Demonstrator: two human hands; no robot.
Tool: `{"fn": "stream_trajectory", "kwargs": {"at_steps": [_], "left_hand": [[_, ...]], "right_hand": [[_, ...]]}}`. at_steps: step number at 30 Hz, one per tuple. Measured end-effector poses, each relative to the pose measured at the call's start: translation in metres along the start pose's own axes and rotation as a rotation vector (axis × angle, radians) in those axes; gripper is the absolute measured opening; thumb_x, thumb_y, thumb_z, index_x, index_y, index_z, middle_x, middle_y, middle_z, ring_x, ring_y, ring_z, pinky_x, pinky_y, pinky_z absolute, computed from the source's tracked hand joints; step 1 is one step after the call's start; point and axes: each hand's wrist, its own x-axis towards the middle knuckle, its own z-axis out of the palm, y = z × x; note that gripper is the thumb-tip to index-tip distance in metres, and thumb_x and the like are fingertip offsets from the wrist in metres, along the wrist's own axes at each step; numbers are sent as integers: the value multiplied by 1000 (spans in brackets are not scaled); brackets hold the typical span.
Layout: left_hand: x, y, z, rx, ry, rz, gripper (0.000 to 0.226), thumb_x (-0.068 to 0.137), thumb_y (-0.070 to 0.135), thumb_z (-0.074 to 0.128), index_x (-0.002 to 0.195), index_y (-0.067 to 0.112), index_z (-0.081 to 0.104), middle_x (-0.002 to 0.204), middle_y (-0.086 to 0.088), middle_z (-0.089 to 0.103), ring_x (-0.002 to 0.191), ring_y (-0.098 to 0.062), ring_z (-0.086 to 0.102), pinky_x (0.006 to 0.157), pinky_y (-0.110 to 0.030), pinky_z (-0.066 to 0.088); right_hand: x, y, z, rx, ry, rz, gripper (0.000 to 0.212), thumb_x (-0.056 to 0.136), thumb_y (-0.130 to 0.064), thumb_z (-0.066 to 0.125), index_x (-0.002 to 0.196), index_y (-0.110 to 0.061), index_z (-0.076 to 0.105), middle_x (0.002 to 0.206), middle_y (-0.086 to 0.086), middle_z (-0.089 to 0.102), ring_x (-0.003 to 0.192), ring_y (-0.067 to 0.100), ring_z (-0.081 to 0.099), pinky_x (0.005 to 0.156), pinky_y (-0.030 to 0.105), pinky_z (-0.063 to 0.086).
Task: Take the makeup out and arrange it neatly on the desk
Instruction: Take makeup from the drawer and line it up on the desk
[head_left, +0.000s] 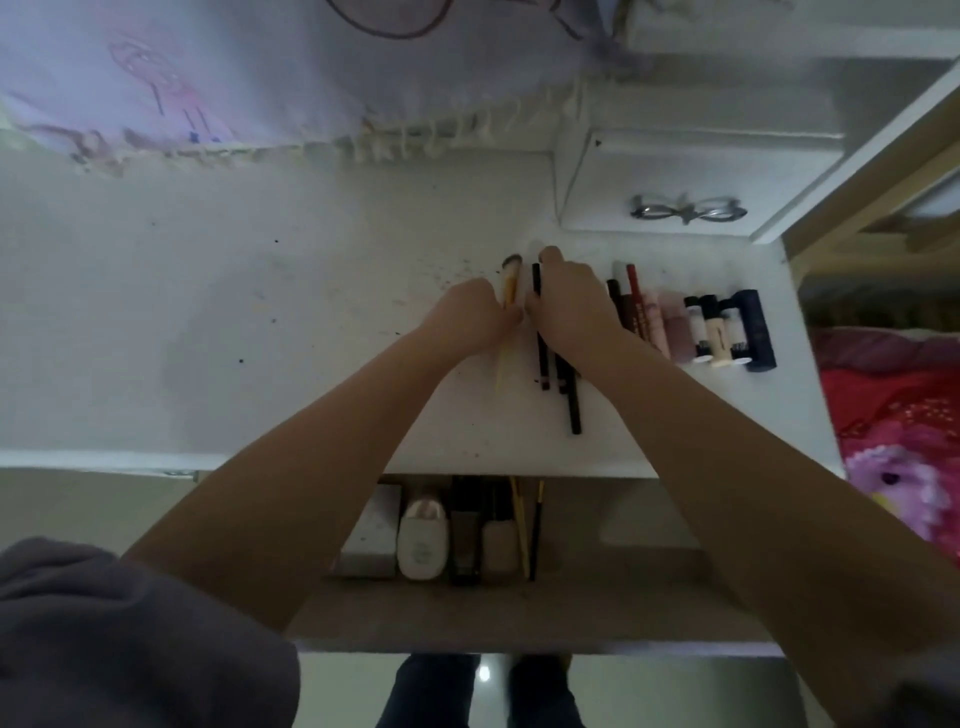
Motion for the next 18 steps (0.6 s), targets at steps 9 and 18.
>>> {"fn": "stream_trajectory", "kwargs": {"at_steps": [9, 18], "left_hand": [[-71, -34, 15, -163, 70, 161, 29, 97, 26, 43, 81, 8, 57, 68, -1, 51, 61, -12, 48, 59, -22, 40], [-129, -70, 166, 43, -129, -36, 22, 99, 21, 40, 93, 8, 57, 93, -10, 66, 80, -22, 62, 63, -29, 46]], "right_hand": [[-108, 8, -20, 273, 51, -185, 16, 97, -19, 46, 103, -11, 57, 84, 4, 61, 71, 17, 58, 66, 29, 50], [-179, 77, 124, 254, -502, 227, 22, 100, -23, 40, 88, -11, 54, 97, 17, 65, 91, 32, 63, 76, 34, 50]]}}
